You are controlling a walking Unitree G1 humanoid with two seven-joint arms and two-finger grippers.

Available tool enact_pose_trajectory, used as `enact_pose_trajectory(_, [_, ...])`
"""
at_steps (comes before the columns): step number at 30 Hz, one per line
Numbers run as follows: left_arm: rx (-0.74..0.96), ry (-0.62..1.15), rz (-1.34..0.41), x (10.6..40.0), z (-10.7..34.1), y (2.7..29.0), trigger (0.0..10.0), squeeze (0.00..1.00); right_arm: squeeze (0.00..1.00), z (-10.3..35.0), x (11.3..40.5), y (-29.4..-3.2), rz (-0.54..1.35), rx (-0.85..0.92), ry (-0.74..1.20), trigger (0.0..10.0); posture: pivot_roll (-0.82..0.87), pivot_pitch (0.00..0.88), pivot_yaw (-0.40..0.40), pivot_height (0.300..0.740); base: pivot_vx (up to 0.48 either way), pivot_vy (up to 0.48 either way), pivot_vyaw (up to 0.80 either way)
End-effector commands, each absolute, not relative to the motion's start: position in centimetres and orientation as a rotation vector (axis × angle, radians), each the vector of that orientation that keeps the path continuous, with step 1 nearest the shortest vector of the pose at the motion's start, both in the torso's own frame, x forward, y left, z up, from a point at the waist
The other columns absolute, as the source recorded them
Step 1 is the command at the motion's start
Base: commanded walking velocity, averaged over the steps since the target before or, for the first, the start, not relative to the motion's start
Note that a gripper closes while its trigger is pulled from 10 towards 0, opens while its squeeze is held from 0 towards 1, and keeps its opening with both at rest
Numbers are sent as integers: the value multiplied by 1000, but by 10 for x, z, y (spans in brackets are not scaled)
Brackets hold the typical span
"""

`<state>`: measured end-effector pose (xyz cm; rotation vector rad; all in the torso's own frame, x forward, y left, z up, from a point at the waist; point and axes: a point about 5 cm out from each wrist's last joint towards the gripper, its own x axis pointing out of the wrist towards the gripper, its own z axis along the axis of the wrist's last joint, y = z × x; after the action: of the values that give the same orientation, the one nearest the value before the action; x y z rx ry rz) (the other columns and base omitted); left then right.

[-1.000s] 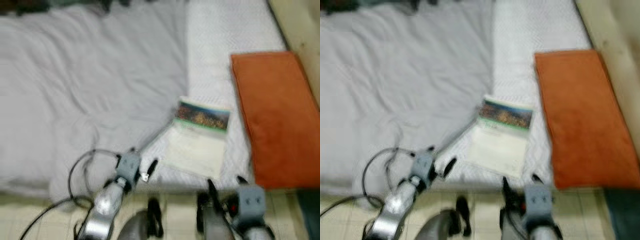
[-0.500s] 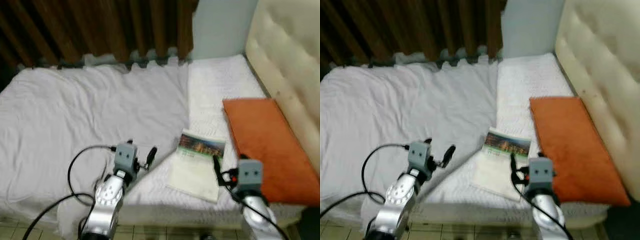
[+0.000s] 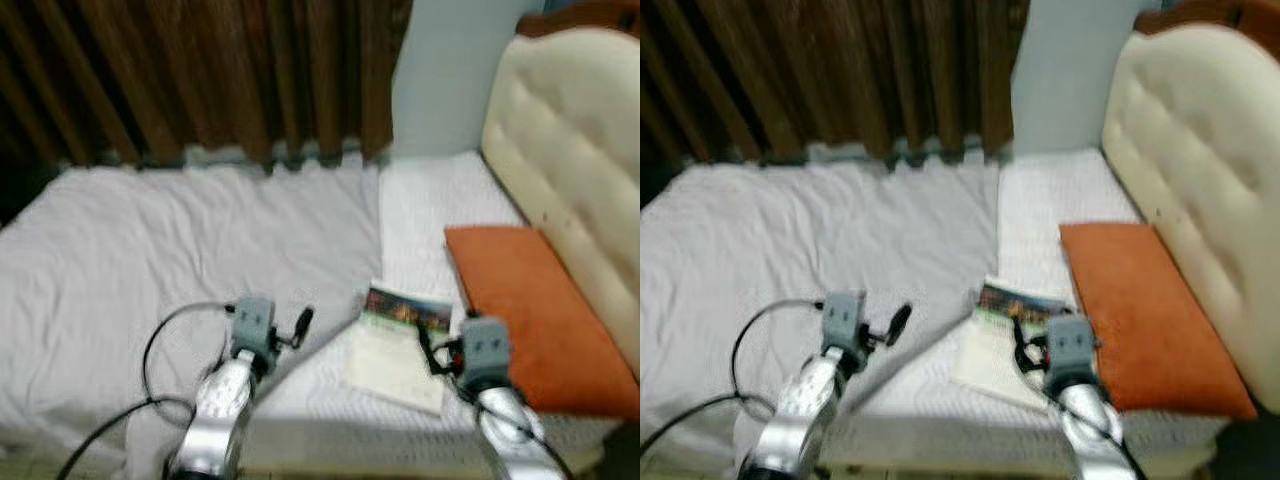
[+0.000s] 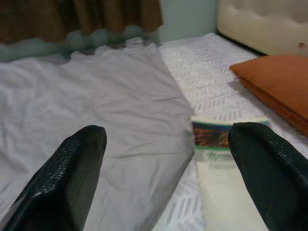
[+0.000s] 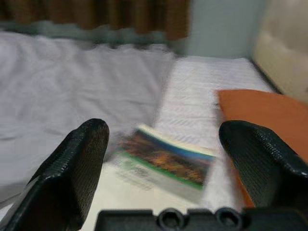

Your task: Clean up the room

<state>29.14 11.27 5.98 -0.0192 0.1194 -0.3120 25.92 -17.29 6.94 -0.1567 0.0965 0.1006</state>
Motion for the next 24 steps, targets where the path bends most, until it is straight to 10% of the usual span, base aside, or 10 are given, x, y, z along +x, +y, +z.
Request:
enact_pose_trajectory(1, [-37,106,-311,292,64,109,10000,0,0,68,256,-177,102,-169,105,10000,-127,59,67,740,0,0,0])
enact_pose_trajectory(24, [-50,151,-339,294,59,97,10000,0,0,59,260,-173,152,-159,134,10000,-115,49,64,740,452,0,-383])
